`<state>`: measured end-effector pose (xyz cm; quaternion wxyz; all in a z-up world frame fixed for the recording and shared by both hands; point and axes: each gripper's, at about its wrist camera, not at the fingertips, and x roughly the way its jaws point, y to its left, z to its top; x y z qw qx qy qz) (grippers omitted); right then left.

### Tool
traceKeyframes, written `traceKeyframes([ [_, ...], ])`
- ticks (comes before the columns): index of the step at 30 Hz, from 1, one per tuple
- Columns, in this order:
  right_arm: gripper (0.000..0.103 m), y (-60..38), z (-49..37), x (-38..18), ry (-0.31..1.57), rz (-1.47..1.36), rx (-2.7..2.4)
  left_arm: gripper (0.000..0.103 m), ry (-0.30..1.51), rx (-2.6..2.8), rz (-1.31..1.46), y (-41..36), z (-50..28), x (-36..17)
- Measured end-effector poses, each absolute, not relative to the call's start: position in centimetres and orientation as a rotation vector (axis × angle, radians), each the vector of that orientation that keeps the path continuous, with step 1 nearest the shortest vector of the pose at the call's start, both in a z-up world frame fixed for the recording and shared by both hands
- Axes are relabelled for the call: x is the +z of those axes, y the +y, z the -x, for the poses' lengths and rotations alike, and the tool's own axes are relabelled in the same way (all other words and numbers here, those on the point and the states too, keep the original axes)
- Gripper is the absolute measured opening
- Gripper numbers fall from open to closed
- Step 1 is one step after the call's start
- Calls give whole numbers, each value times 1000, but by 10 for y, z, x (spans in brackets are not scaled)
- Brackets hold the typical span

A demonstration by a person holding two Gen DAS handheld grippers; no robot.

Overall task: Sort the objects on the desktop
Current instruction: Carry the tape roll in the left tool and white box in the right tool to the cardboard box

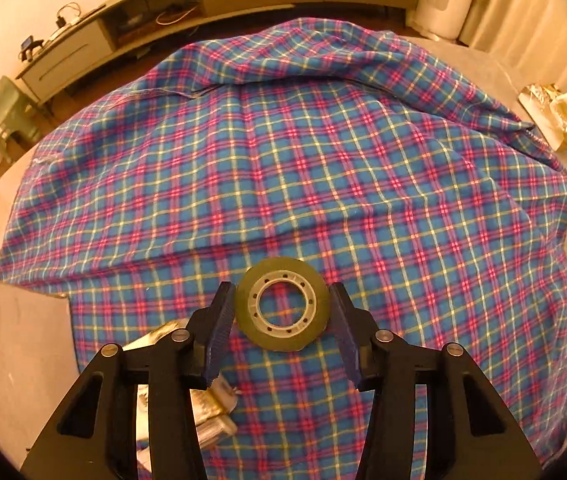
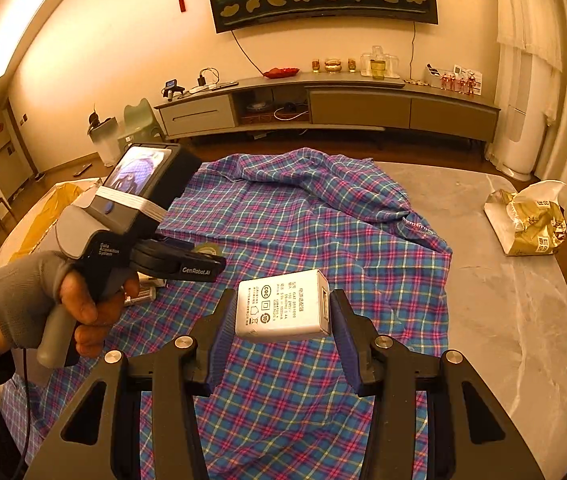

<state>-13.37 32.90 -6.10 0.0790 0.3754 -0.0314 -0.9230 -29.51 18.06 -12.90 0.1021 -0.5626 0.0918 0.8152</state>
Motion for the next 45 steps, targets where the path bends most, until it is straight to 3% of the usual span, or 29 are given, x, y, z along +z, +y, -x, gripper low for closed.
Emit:
traceKeyframes([
  [13,47,306,108,-56,-93,-1128,-2746,50,259,2466,1541,151,221,-73],
  [20,48,279,91,-53,32,-1108,-2782,50,245,2475,1432,138,178,-51],
  [33,48,256,40,-50,-205,-1015,-2731,50,152,2437,1376,93,98,-38],
  [45,48,205,6,-63,-197,-1073,-2667,50,74,2460,1333,40,50,-29],
])
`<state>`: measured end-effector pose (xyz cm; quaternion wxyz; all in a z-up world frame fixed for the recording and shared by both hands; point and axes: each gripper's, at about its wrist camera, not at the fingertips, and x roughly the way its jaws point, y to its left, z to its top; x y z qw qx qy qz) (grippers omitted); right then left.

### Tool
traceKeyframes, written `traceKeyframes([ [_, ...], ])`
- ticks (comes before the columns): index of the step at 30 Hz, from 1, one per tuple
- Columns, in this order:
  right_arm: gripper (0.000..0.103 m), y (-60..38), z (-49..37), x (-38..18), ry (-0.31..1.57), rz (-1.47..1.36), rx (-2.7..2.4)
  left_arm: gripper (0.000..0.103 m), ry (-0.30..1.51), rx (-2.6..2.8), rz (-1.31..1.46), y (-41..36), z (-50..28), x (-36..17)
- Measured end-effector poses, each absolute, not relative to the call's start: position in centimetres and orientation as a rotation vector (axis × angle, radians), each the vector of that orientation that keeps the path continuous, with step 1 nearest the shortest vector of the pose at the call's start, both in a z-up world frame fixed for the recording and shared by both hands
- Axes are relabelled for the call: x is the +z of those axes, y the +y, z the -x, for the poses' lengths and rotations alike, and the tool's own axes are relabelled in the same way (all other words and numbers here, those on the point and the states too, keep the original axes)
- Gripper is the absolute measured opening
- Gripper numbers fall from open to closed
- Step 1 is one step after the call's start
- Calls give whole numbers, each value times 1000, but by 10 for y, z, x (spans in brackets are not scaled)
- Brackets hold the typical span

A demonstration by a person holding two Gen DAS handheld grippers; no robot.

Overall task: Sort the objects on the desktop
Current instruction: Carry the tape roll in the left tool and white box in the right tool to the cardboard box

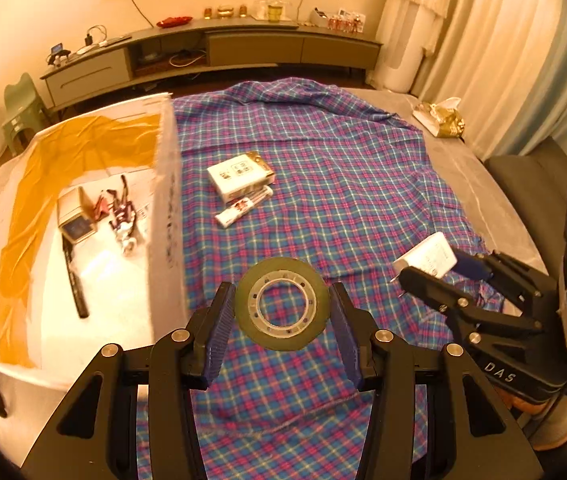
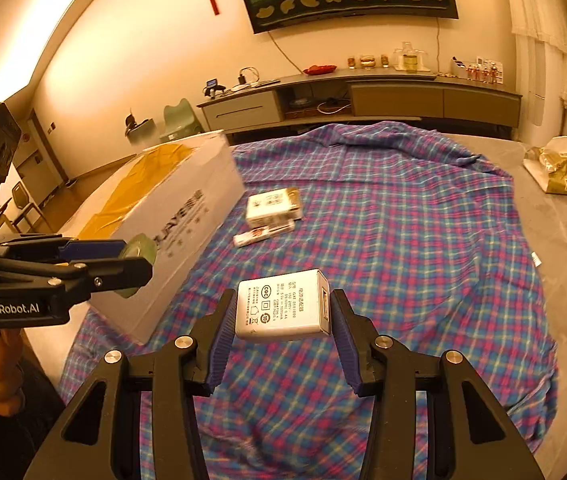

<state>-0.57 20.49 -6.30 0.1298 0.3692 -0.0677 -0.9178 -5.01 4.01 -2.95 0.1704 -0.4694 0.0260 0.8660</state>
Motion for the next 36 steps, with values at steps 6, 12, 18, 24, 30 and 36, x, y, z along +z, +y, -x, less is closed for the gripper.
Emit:
traceKeyframes([
  [6,48,176,-9,-60,-187,-1078,-2622,50,50,2489,1294,15,36,-21],
  [12,48,144,-19,-43,-116,-1047,-2598,50,5,2542,1241,-14,31,-8],
  [18,48,113,-25,-18,-49,-992,-2580,50,-46,2576,1217,-43,31,-2],
  [24,48,80,-25,0,33,-958,-2555,50,-99,2600,1203,-70,34,-1],
  [30,48,54,-21,10,104,-942,-2537,50,-146,2618,1201,-94,40,-4],
  [36,48,31,-13,18,171,-933,-2519,50,-194,2624,1201,-111,47,-5],
])
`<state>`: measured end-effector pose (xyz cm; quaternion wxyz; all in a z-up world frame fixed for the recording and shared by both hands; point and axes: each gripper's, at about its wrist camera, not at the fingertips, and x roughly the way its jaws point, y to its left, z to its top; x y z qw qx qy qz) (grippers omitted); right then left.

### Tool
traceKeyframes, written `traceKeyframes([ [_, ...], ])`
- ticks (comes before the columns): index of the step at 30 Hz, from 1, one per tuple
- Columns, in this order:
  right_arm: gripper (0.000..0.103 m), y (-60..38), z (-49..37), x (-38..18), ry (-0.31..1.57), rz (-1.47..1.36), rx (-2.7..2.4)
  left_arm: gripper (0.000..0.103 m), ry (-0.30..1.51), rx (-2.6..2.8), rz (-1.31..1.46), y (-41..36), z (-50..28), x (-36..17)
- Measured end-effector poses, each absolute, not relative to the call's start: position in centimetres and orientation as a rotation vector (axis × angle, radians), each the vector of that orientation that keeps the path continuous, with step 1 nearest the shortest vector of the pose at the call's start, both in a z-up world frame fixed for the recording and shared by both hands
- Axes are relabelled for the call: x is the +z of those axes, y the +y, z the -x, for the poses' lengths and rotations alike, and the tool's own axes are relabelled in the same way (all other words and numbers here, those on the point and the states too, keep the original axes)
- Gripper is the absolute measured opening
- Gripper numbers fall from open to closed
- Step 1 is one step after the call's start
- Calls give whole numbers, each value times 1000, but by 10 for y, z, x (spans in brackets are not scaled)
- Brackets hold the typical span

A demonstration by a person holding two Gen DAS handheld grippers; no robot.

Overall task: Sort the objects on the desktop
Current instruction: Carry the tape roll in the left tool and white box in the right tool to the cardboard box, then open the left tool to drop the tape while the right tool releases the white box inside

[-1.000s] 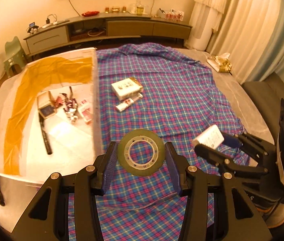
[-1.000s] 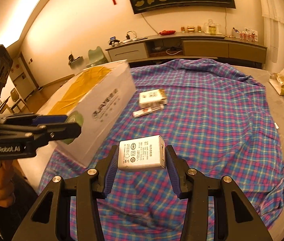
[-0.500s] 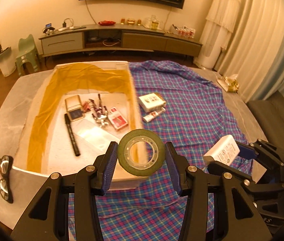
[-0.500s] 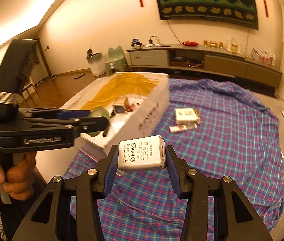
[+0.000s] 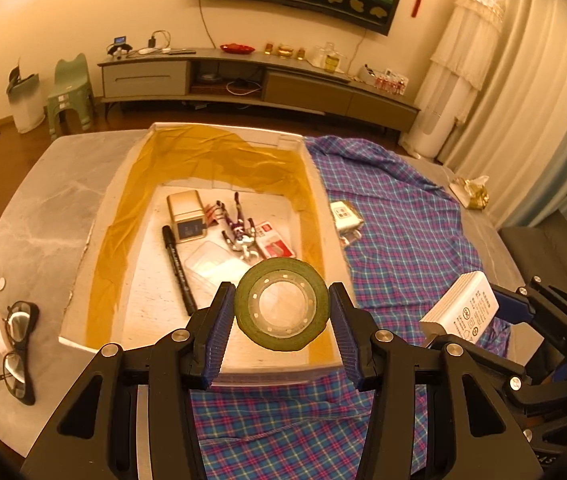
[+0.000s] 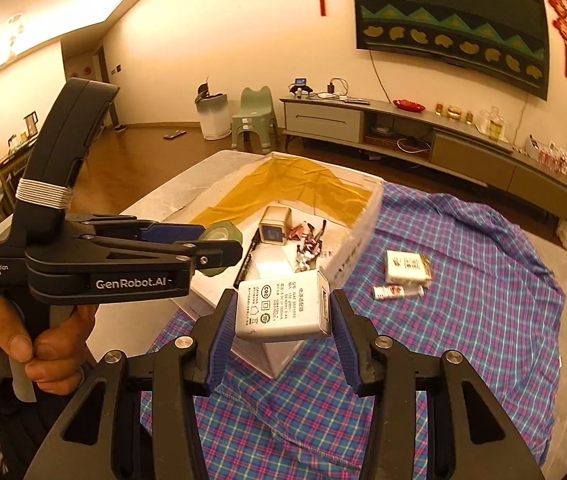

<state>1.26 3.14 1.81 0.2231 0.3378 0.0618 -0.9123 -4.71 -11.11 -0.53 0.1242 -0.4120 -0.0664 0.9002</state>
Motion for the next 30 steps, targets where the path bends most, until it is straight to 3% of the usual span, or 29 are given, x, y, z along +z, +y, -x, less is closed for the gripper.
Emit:
traceKeyframes([
  [14,48,-7,20,21,321,-941,-2474,50,-444,2598,1263,-162,80,-13],
  [30,48,-22,88,15,472,-1007,-2435,49,-446,2630,1392,-181,117,-38],
])
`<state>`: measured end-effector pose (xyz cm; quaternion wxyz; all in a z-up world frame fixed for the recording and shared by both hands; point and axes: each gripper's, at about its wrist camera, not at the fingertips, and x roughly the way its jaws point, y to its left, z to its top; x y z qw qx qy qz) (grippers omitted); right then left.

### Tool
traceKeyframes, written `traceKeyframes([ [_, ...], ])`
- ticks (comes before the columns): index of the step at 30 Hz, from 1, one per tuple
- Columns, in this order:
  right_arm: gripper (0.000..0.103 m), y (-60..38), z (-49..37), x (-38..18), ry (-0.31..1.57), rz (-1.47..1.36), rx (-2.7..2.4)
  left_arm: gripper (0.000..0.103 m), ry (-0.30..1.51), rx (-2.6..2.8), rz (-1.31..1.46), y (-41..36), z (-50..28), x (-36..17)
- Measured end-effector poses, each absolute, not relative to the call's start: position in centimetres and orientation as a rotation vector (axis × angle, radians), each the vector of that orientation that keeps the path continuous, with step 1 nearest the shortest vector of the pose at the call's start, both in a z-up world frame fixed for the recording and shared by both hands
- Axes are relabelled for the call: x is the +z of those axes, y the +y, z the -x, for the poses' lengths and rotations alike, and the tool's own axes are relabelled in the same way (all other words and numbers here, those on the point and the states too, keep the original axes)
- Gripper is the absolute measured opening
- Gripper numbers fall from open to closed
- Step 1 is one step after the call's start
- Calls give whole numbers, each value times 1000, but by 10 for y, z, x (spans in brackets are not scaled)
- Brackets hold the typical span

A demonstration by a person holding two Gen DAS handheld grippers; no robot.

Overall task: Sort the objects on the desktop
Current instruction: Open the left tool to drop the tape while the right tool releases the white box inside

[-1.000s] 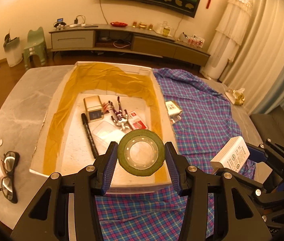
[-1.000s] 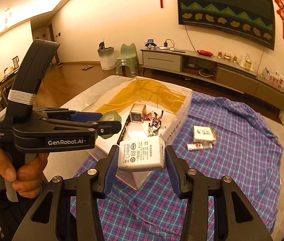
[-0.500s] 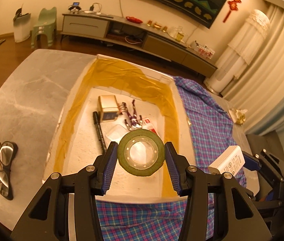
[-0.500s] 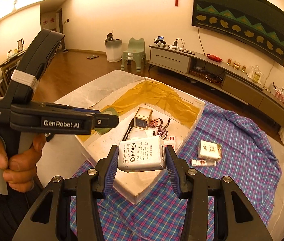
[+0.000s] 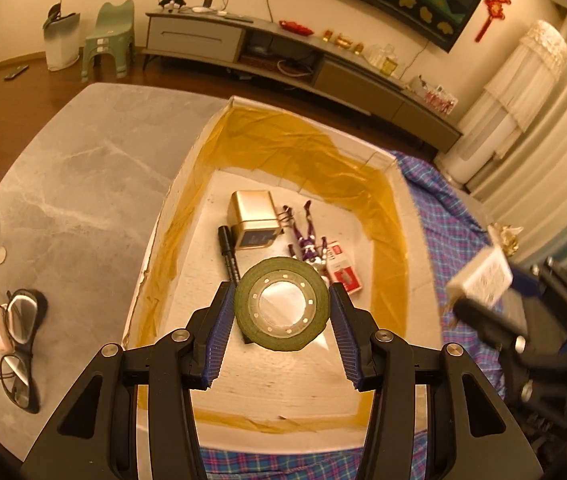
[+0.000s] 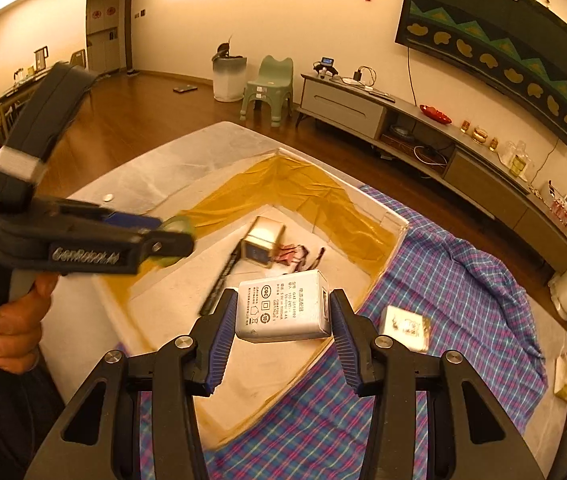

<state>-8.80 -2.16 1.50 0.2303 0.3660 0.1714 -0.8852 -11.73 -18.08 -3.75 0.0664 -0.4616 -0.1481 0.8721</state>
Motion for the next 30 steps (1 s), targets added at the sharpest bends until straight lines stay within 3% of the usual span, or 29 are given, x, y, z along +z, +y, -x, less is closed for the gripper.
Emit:
traceKeyframes([
  [6,48,-24,128,3,556,-1065,-2423,49,-421,2648,1430,-183,130,-43],
  [30,48,-52,233,-58,917,-1226,-2300,50,12,2718,1575,-177,143,-74],
])
